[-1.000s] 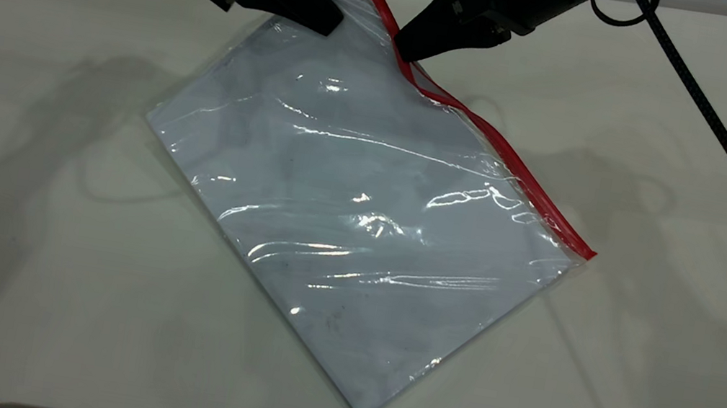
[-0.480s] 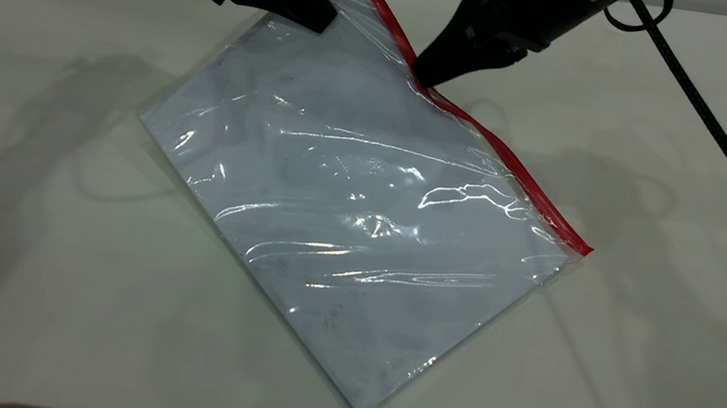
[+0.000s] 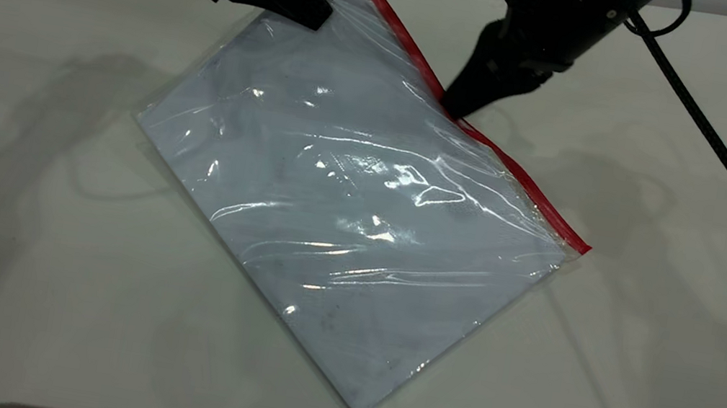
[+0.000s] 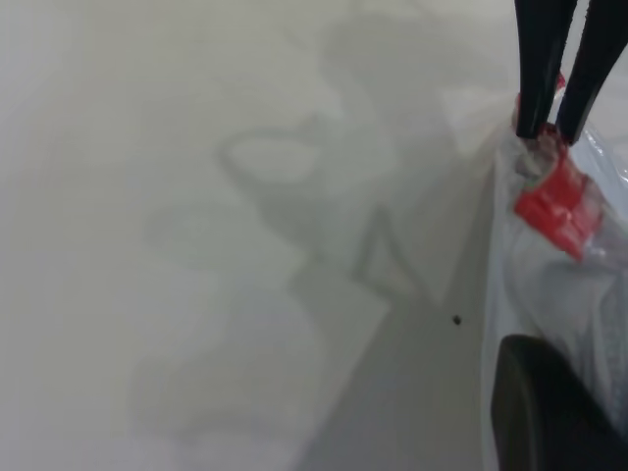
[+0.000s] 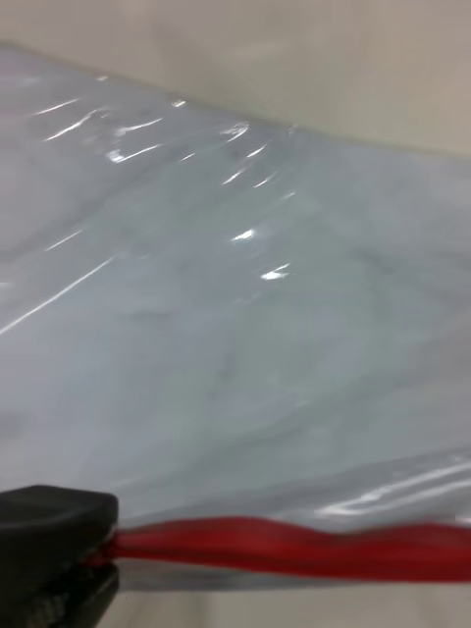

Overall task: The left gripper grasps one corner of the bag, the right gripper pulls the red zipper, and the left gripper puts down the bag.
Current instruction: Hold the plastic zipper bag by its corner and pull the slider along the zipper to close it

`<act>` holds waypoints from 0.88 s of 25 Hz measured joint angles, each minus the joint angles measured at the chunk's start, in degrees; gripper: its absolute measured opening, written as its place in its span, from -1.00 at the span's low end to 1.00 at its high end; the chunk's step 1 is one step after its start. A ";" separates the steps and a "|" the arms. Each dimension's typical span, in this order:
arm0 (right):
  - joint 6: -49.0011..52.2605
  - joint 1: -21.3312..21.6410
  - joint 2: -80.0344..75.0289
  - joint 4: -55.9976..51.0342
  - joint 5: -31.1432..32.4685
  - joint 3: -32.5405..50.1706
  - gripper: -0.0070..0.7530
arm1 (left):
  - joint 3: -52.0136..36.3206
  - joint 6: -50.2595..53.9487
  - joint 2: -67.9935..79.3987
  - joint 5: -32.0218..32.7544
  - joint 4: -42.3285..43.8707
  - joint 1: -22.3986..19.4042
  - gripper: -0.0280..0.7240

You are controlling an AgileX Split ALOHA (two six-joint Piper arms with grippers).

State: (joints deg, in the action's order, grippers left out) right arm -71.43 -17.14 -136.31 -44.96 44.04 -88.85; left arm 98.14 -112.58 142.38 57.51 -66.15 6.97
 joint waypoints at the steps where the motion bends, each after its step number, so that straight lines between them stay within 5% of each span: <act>1: 1.00 0.00 0.00 1.57 0.00 0.00 -0.86 | 0.00 0.12 0.00 0.00 0.00 -0.02 -0.79; 22: 17.09 0.05 0.00 24.34 7.59 0.06 -0.84 | 0.00 0.57 0.00 -0.21 -0.80 -0.57 -0.79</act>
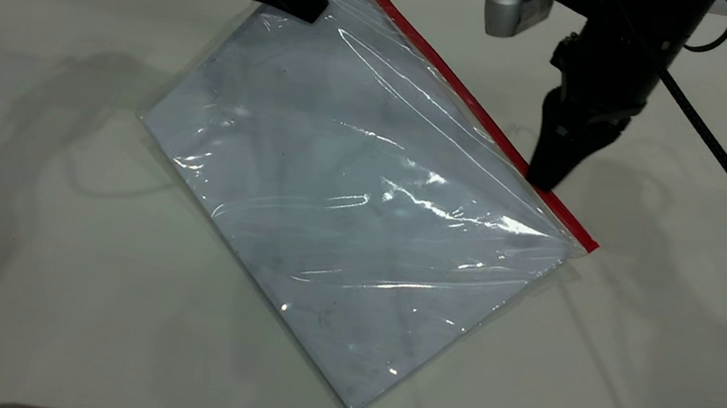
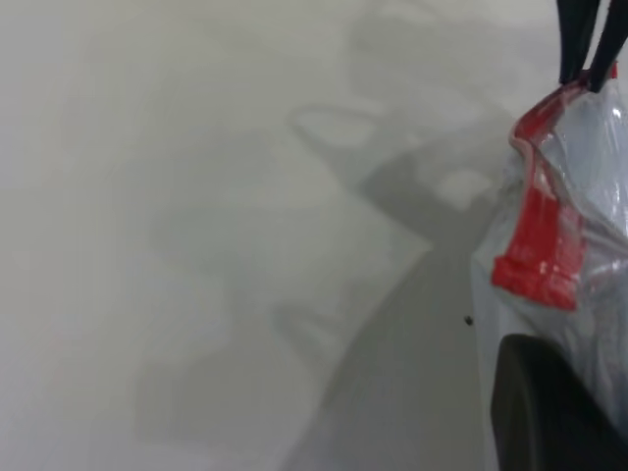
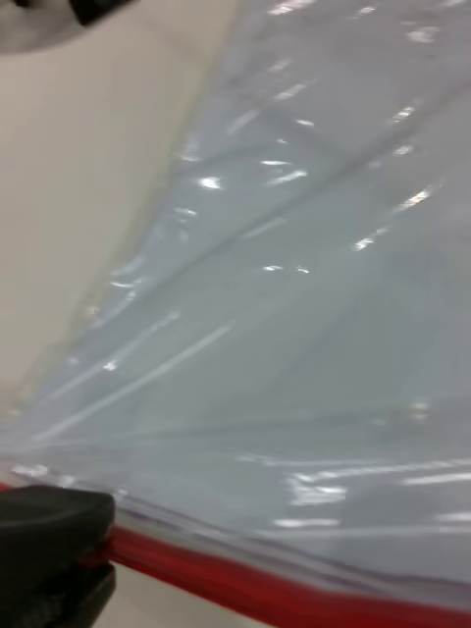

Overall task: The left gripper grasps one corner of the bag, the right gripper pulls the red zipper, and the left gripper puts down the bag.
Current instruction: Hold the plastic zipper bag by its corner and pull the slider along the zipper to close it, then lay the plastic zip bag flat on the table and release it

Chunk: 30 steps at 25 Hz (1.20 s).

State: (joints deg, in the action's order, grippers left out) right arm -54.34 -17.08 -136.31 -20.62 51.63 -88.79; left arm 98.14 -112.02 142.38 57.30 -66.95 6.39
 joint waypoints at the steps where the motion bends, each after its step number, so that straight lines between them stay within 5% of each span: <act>1: 1.04 0.00 0.00 0.67 0.75 0.00 -0.84 | 0.00 0.00 0.00 0.00 -0.03 0.00 -0.79; 13: 16.61 0.05 0.00 6.49 9.78 0.00 -0.81 | 0.00 -0.06 0.00 0.00 -0.21 -0.06 -0.79; 22: 18.97 0.05 0.00 6.87 14.64 0.00 -0.75 | 0.00 -0.45 0.00 -0.06 -0.31 -0.17 -0.79; 30: 19.17 0.12 0.00 3.65 14.37 0.06 -0.16 | 0.00 -0.51 0.00 -1.22 0.09 -0.52 -0.69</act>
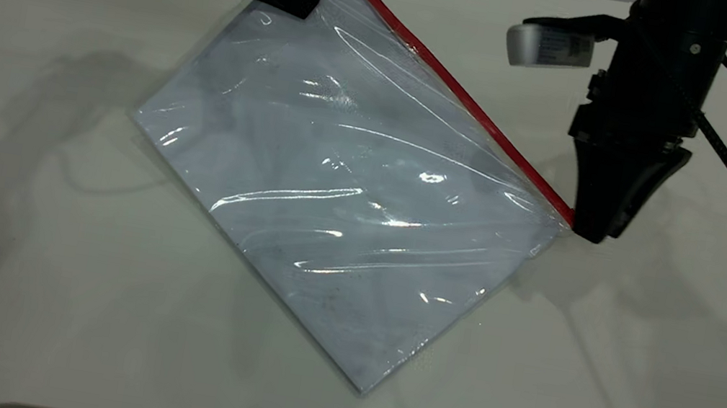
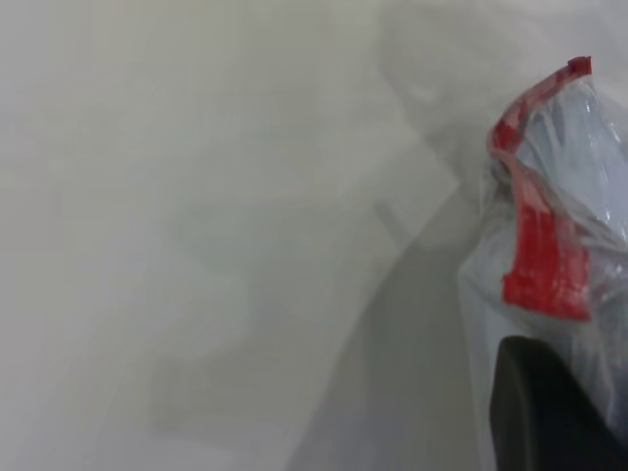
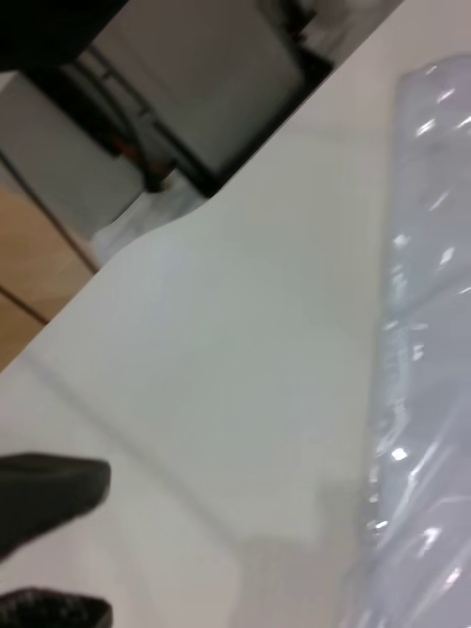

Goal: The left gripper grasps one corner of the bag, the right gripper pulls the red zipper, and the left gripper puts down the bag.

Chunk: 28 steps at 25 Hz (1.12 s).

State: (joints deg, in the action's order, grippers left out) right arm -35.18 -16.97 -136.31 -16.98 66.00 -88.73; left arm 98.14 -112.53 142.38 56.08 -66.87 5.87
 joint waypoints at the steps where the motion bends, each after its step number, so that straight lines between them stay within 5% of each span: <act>1: 0.00 0.00 0.00 -0.50 -0.47 0.00 -0.08 | 0.00 0.00 0.00 0.00 0.00 0.00 -0.63; 6: 0.00 0.00 0.00 -1.49 -3.96 0.00 0.25 | 0.00 0.32 0.00 -1.21 -0.46 0.00 -0.07; 13: -1.37 0.00 0.34 -1.49 -11.41 0.00 0.32 | 0.00 5.78 -2.45 -8.90 3.40 0.00 0.59; 19: -3.40 0.00 6.59 -1.43 -10.85 -5.78 0.32 | 0.00 26.59 -10.06 -14.41 14.71 0.00 0.65; 28: -3.83 0.00 22.71 -0.97 -8.14 -13.07 0.32 | 0.00 67.67 -29.88 -9.60 39.43 0.00 0.64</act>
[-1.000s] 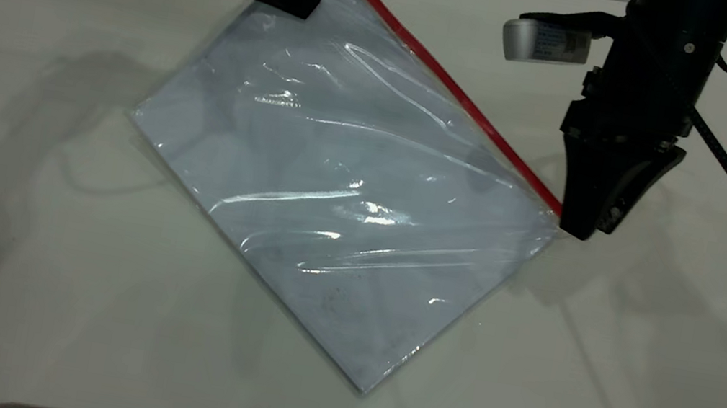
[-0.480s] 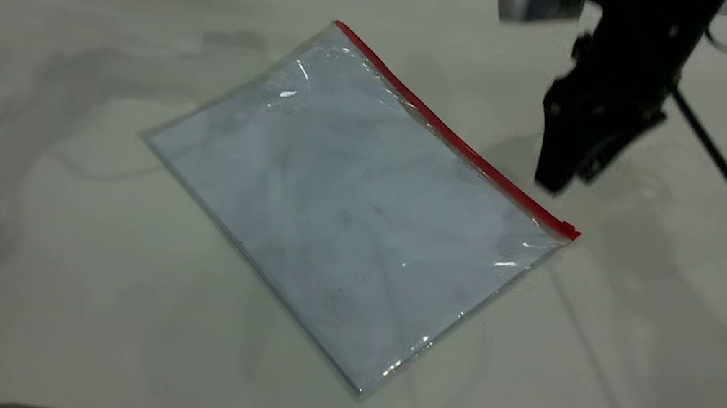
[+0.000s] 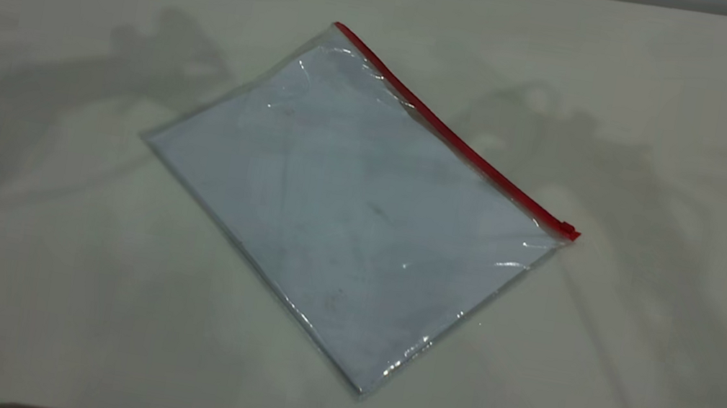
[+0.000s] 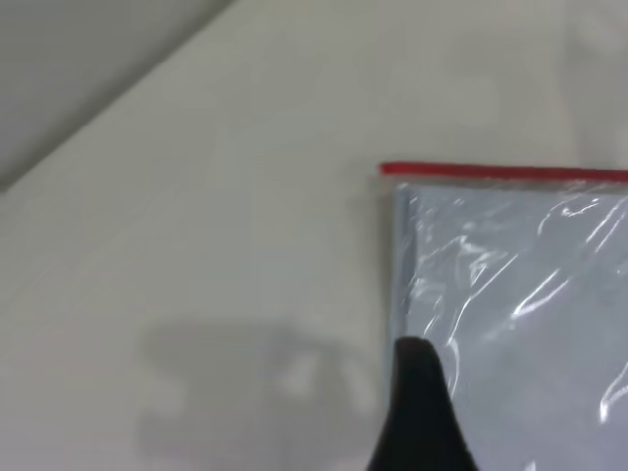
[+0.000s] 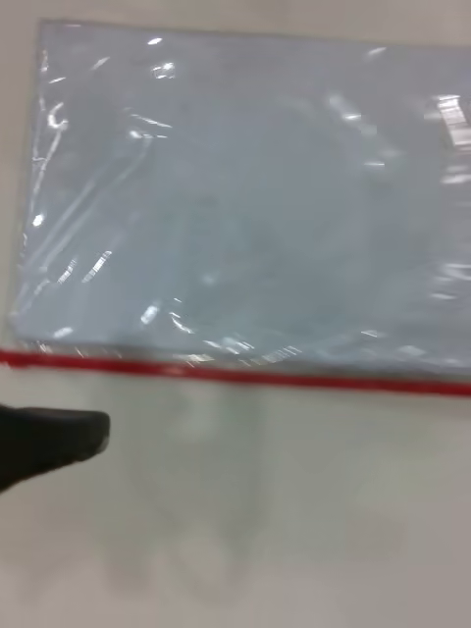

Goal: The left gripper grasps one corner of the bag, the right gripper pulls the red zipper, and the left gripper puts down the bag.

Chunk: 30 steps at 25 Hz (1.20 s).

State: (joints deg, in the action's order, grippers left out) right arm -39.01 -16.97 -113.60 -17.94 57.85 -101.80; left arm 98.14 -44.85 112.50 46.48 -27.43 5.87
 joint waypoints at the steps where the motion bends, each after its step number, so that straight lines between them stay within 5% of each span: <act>1: 0.00 0.00 2.27 0.05 0.70 -0.02 0.32 | 0.00 3.43 -2.60 0.89 2.41 0.00 0.64; 8: 1.52 0.00 18.23 -0.17 3.42 -0.02 0.32 | 0.00 22.91 -18.81 11.68 15.79 0.00 0.64; 13: 8.72 0.00 28.35 0.79 6.20 -0.02 0.32 | 0.00 26.12 -27.06 19.86 19.95 0.00 0.64; 24: 19.71 0.00 43.07 3.14 12.91 -0.08 0.32 | -0.36 36.62 -39.44 20.41 28.16 0.00 0.64; 30: 26.10 0.00 52.21 3.82 12.91 6.24 0.32 | -10.23 40.07 -52.84 20.41 28.16 0.00 0.64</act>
State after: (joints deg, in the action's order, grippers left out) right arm -12.91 -16.97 -61.39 -14.13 70.77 -95.56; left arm 87.90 -4.78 59.66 66.89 0.73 5.87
